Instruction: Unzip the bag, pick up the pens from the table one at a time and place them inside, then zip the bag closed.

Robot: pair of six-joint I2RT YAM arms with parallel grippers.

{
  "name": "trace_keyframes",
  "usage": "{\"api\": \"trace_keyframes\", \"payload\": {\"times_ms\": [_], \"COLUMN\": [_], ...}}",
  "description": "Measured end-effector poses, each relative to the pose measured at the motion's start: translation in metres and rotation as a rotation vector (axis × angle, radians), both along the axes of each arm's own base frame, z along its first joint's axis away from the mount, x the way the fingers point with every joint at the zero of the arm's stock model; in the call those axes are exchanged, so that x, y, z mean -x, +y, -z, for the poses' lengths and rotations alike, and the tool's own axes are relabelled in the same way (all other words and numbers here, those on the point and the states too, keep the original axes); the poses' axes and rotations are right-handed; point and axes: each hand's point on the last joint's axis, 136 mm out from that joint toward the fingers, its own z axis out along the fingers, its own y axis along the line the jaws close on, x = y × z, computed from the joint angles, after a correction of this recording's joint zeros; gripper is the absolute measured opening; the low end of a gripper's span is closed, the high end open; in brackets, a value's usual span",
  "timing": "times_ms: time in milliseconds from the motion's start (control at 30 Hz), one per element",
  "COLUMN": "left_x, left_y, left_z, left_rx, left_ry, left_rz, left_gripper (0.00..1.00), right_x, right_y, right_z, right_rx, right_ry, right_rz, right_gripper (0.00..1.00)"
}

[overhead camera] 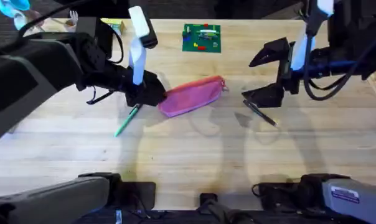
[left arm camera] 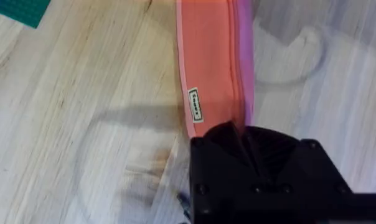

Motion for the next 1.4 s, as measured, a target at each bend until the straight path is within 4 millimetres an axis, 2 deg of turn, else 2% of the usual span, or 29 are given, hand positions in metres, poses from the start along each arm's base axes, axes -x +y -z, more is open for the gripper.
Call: {"api": "trace_keyframes", "payload": {"times_ms": [667, 1067, 1400], "left_x": [0.000, 0.000, 0.000], "left_y": [0.000, 0.000, 0.000], "left_z": [0.000, 0.000, 0.000], "left_rx": [0.000, 0.000, 0.000], "left_ry": [0.000, 0.000, 0.000], "left_rz": [0.000, 0.000, 0.000], "left_gripper": [0.043, 0.043, 0.043], "right_x": [-0.024, -0.035, -0.044], "right_y": [-0.003, 0.017, 0.020], "right_z": [0.032, 0.053, 0.073], "right_rx": [0.030, 0.030, 0.031], "right_ry": [0.022, 0.021, 0.038], "right_rz": [0.002, -0.056, -0.065], "right_gripper": [0.998, 0.997, 0.997]}}
